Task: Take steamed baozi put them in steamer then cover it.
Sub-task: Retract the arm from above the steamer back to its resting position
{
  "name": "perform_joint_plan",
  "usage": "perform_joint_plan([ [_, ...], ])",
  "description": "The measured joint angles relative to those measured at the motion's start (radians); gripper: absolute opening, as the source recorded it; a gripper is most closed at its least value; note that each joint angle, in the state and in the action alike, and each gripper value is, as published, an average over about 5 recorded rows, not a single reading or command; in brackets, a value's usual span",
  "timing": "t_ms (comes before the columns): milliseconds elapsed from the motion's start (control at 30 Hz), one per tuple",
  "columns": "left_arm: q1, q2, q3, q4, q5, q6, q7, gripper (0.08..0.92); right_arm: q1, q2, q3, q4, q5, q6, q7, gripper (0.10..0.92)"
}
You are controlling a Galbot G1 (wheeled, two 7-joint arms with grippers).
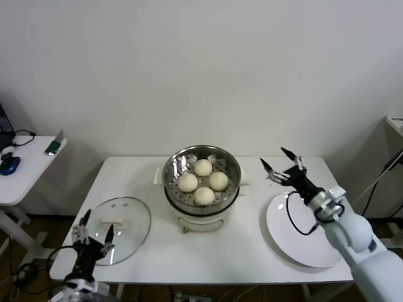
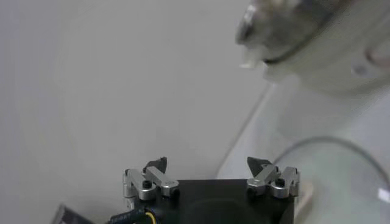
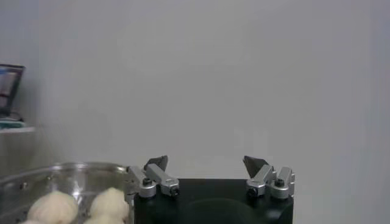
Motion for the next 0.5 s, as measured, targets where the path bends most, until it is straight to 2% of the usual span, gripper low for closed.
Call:
perform_joint_plan([
  [233,-0.061,0.036,0.037,0.107,0.271,0.017,0.002,0.823,-0.209,0.090,0.167,0.026,-0.013,-0.006,-0.015,0.823],
  [500,-0.157,0.043,0.060,0.271,0.447,-0.021,-0.030,0.823,-0.311,0.156,0.255,0.030,-0.025,0.012,-0.031,0.823],
])
